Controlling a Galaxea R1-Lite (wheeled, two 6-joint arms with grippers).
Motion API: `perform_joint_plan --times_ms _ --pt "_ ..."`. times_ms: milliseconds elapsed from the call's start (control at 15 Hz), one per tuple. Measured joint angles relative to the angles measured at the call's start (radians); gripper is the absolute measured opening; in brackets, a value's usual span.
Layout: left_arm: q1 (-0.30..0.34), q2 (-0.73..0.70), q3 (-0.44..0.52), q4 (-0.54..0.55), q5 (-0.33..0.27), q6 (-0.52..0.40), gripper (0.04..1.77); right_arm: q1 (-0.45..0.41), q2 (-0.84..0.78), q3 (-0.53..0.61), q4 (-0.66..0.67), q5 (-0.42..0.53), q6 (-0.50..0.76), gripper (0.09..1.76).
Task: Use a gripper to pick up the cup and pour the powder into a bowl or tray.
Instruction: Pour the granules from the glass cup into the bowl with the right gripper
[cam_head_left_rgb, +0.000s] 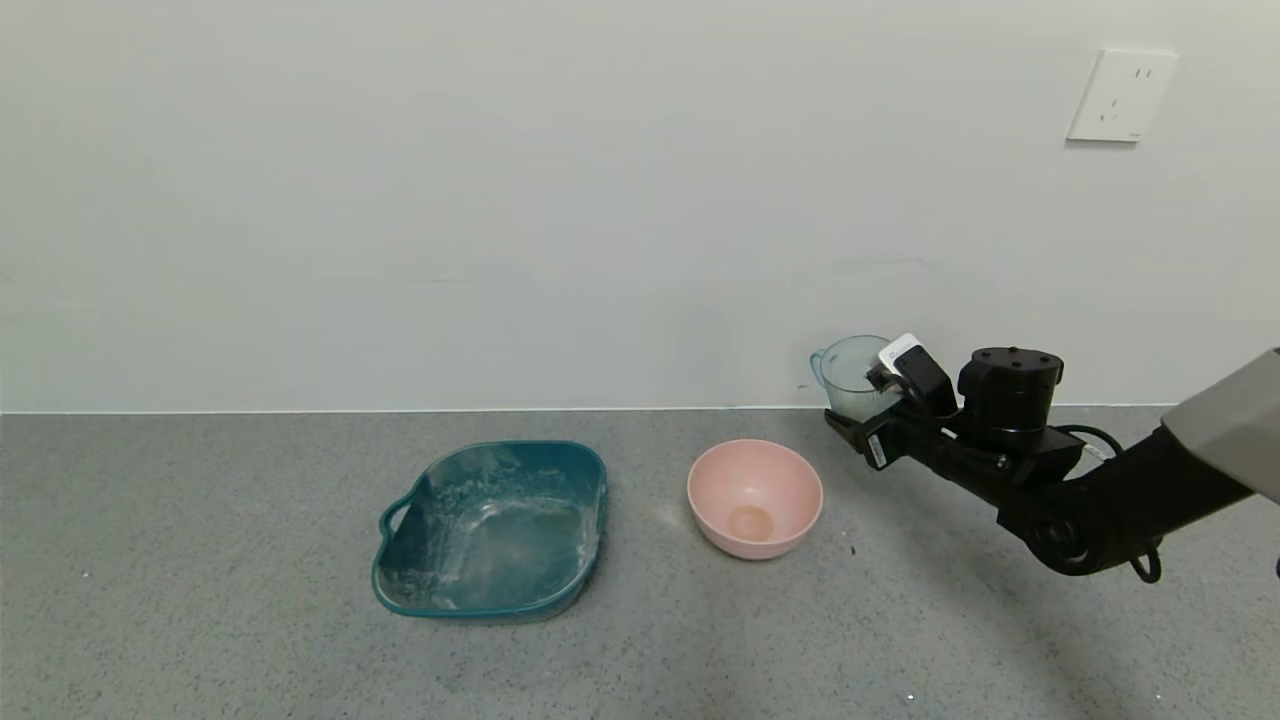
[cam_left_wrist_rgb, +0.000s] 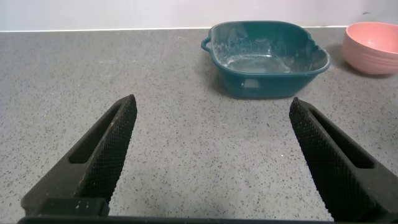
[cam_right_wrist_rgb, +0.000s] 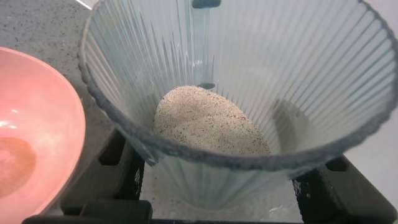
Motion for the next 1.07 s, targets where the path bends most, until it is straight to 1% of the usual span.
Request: perform_joint_plan --times_ms 200,333,533,733,867,1067 --pt "0.0 0.0 0.0 0.0 0.0 0.0 1.76 0.012 -0.009 -0.011 0.004 -0.01 -0.126 1.34" --pt "0.0 0.0 0.0 0.0 0.0 0.0 1.76 0.027 -0.009 -0.013 0.008 -0.061 -0.213 1.34" --pt "0.0 0.0 0.0 0.0 0.0 0.0 1.76 0.069 0.003 -0.023 0.019 -0.143 -0.28 1.34" --pt "0.0 0.0 0.0 0.0 0.0 0.0 1.76 0.108 0.013 -0.028 0.024 -0.179 -0.375 1.34" --pt "0.0 0.0 0.0 0.0 0.0 0.0 1.76 0.121 0.017 -0.031 0.03 -0.228 -0.466 1.34" --pt "0.0 0.0 0.0 0.0 0.0 0.0 1.76 0.127 0.021 -0.033 0.024 -0.251 -0.602 1.34"
